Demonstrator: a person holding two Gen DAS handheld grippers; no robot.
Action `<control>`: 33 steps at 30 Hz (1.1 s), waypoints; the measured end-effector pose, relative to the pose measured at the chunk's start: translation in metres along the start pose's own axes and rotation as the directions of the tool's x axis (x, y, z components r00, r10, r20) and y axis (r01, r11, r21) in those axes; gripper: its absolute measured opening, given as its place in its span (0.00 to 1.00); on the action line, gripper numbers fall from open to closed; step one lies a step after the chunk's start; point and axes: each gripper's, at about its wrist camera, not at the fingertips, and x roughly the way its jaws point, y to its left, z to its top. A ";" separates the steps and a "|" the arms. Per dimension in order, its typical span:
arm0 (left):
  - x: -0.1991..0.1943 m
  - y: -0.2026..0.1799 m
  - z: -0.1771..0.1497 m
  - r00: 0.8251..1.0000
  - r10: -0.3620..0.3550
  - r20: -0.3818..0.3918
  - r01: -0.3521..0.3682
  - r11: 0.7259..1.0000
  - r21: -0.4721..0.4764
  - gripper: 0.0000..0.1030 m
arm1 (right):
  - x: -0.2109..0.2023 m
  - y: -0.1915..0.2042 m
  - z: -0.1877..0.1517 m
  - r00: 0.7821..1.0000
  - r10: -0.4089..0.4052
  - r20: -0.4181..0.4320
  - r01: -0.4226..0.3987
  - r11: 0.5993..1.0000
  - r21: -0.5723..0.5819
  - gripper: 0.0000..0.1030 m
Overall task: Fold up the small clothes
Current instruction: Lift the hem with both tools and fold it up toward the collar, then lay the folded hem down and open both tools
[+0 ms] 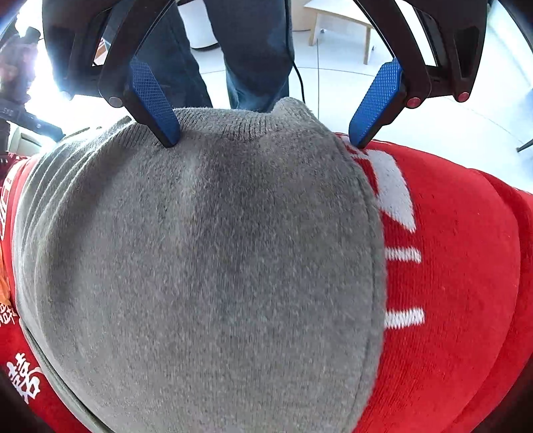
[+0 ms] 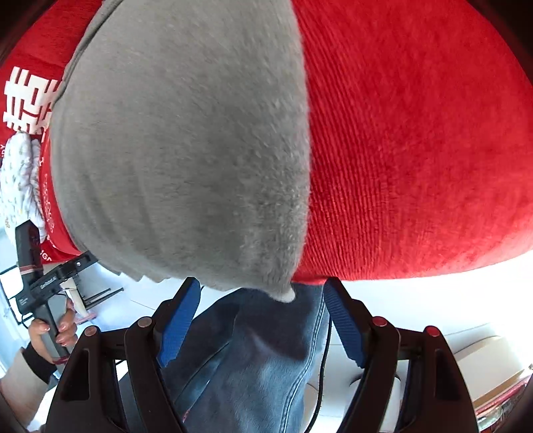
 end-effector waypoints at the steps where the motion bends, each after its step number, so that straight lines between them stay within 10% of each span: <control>1: 0.001 0.000 -0.002 1.000 -0.010 0.000 0.010 1.000 -0.004 0.99 | 0.004 0.002 0.000 1.000 0.013 -0.005 -0.013 1.000 0.002 0.78; 4: 0.000 -0.004 -0.006 0.999 -0.041 -0.006 0.041 0.999 -0.006 0.97 | 0.008 0.005 -0.001 0.998 0.068 -0.004 -0.068 0.998 0.003 0.75; 7: 0.001 -0.011 -0.014 0.997 -0.079 -0.010 0.079 0.997 -0.009 0.74 | 0.005 0.004 -0.001 0.994 0.108 0.011 -0.109 0.992 0.057 0.34; 8: 0.000 -0.014 -0.014 0.996 -0.085 -0.008 0.085 0.996 -0.008 0.62 | 0.002 0.003 0.000 0.991 0.134 0.016 -0.135 0.988 0.080 0.12; 11: -0.005 -0.017 -0.018 0.989 -0.144 -0.024 0.144 0.989 0.018 0.12 | -0.015 0.012 0.002 0.981 0.188 0.048 -0.191 0.980 0.055 0.11; 22: -0.121 -0.037 0.044 0.931 -0.320 0.178 0.309 0.947 0.087 0.12 | -0.122 0.061 0.079 0.868 0.435 0.240 -0.436 0.898 -0.055 0.11; 33: -0.139 -0.043 0.159 0.943 -0.152 0.297 0.139 0.988 0.066 0.17 | -0.145 0.068 0.178 0.894 0.344 0.287 -0.355 0.935 -0.014 0.12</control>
